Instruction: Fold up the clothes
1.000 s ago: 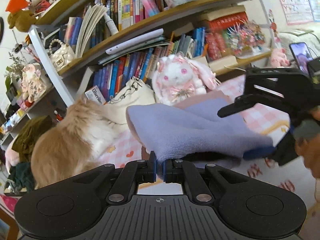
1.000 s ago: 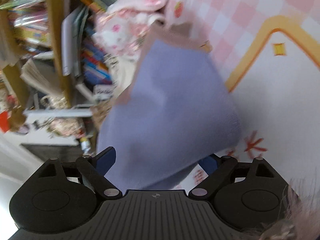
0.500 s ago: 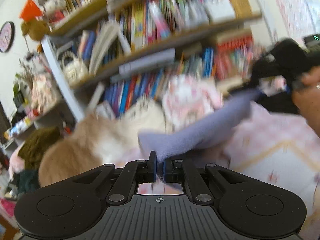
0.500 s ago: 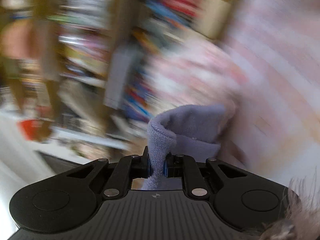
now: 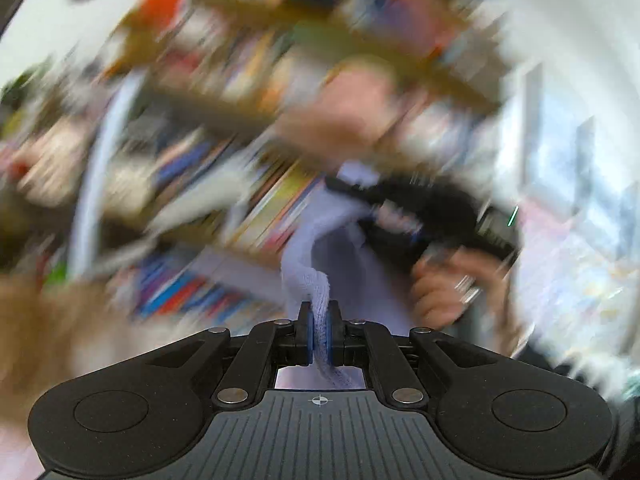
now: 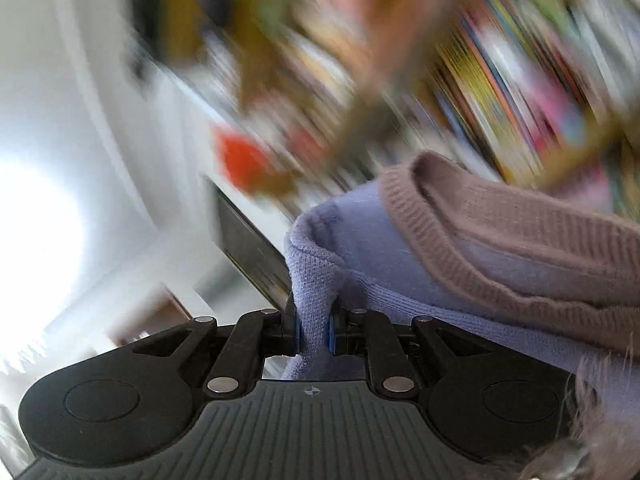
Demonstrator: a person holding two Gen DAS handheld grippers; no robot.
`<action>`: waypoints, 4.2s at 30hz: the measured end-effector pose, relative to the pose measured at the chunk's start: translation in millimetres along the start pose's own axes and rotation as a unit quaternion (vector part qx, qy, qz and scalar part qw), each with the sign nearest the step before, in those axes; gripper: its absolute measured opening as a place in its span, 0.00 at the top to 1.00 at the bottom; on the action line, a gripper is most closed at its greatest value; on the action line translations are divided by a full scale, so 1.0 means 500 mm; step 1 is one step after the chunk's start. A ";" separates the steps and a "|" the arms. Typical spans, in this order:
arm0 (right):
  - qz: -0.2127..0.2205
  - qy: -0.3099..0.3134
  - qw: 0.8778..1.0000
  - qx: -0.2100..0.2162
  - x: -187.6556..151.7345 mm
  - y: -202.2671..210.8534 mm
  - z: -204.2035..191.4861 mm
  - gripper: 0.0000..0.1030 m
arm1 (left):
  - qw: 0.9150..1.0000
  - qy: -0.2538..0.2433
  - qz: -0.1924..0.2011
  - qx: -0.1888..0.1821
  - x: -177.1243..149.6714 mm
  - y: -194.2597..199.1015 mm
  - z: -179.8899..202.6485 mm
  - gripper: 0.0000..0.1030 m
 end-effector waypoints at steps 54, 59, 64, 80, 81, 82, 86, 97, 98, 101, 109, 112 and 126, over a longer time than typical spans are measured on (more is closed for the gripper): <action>-0.314 0.231 0.882 -0.266 -0.609 0.326 0.308 0.90 | 0.874 -0.388 -0.291 0.007 -0.466 -0.446 0.155 0.67; -0.324 0.249 0.875 -0.260 -0.612 0.316 0.298 0.90 | 0.853 -0.426 -0.301 -0.018 -0.499 -0.440 0.189 0.67; -0.323 0.243 0.873 -0.271 -0.607 0.306 0.305 0.87 | 0.848 -0.432 -0.306 -0.007 -0.509 -0.447 0.175 0.67; -0.191 0.122 0.873 -0.432 -0.498 0.307 0.413 0.53 | 0.977 -0.088 -0.124 0.148 -0.184 -0.312 -0.121 0.95; -0.191 0.121 0.873 -0.432 -0.497 0.297 0.414 0.53 | 0.976 -0.073 -0.111 0.173 -0.165 -0.271 -0.167 0.95; -0.193 0.122 0.873 -0.431 -0.497 0.288 0.415 0.53 | 0.973 -0.058 -0.099 0.199 -0.147 -0.229 -0.213 0.95; -0.203 0.134 0.866 -0.437 -0.503 0.255 0.419 0.53 | 0.947 -0.051 -0.101 0.300 -0.117 -0.081 -0.380 0.95; -0.203 0.142 0.850 -0.464 -0.507 0.246 0.420 0.52 | 0.874 -0.006 -0.111 0.473 -0.147 0.149 -0.654 0.90; -0.203 0.145 0.849 -0.467 -0.507 0.246 0.419 0.52 | 0.865 0.000 -0.119 0.488 -0.157 0.160 -0.671 0.86; -0.195 0.152 0.843 -0.477 -0.501 0.252 0.419 0.52 | 0.830 0.006 -0.152 0.537 -0.181 0.187 -0.681 0.63; -0.164 0.143 0.825 -0.522 -0.479 0.281 0.450 0.53 | 0.959 0.108 -0.166 0.202 -0.300 0.008 -0.432 0.53; -0.160 0.144 0.821 -0.529 -0.477 0.282 0.453 0.53 | 0.960 0.125 -0.192 0.161 -0.347 -0.060 -0.389 0.53; -0.172 0.147 0.831 -0.509 -0.496 0.241 0.461 0.79 | 0.941 0.163 -0.205 0.212 -0.379 -0.109 -0.425 0.95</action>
Point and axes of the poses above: each gripper's, at about its wrist camera, not at the fingertips, and y roughly against the way its jaws point, z to its right, x to its top, the point moved 10 cm from there along -y, roughly the way its jaws point, and after that the axes turned 10 degrees about -x, right-handed, at the moved point
